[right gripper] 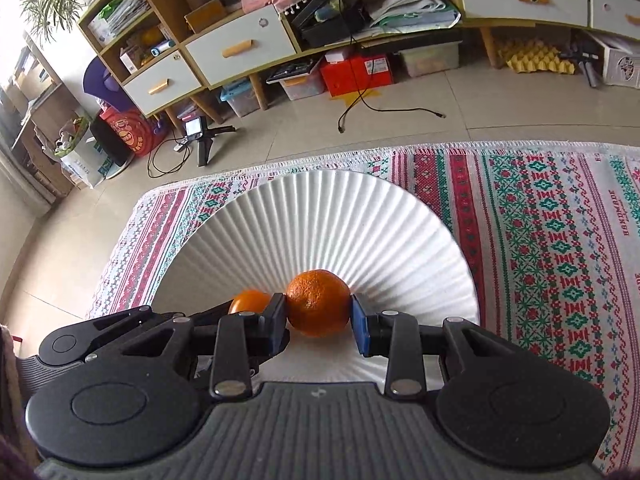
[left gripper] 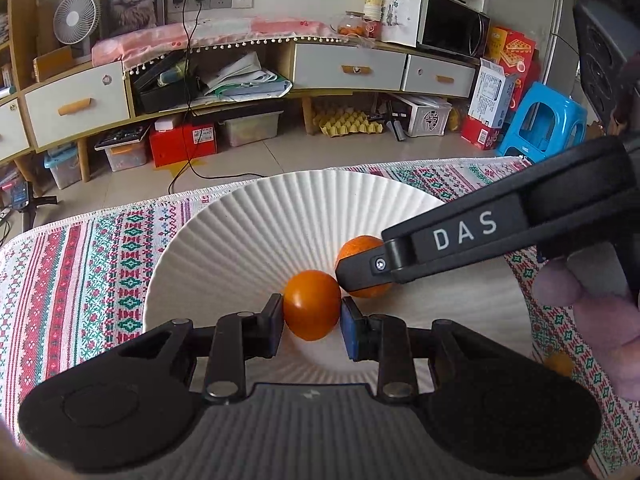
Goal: Organize fruits
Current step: 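Carry both held oranges up and over the white ribbed plate, then open both grippers to drop the oranges onto the plate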
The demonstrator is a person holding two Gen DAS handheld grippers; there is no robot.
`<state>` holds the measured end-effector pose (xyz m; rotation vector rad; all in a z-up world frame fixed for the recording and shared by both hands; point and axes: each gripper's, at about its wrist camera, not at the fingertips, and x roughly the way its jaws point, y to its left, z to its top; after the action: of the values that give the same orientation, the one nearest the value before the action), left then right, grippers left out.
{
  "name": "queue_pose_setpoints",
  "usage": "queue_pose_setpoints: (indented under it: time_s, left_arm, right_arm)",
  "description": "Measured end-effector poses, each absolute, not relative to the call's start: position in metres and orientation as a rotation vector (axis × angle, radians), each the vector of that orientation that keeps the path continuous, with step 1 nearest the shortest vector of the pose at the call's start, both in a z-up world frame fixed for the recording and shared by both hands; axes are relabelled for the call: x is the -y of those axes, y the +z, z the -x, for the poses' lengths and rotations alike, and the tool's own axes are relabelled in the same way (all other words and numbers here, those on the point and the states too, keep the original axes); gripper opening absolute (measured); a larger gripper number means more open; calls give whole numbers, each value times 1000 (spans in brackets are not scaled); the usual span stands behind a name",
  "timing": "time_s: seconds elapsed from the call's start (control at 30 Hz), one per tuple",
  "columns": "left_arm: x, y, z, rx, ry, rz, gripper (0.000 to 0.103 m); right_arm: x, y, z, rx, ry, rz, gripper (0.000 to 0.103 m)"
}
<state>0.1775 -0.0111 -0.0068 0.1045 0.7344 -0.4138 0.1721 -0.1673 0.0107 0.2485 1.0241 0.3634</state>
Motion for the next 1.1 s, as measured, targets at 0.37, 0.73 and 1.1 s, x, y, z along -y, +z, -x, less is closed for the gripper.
queue_pose_setpoints:
  time_s: [0.37,0.73,1.1]
  left_arm:
    - [13,-7,-177,-712,-416,-138,33]
    - [15,-4,-172,-704,-431,-162,67]
    - [1,12,-155,-708,-393,-127,92]
  right_arm:
    - [164,13,-177,-1021,350,-248,34]
    - [165,17,-178,-1016,331,-244,44]
    - [171,40,-159,-971,320,-227,63]
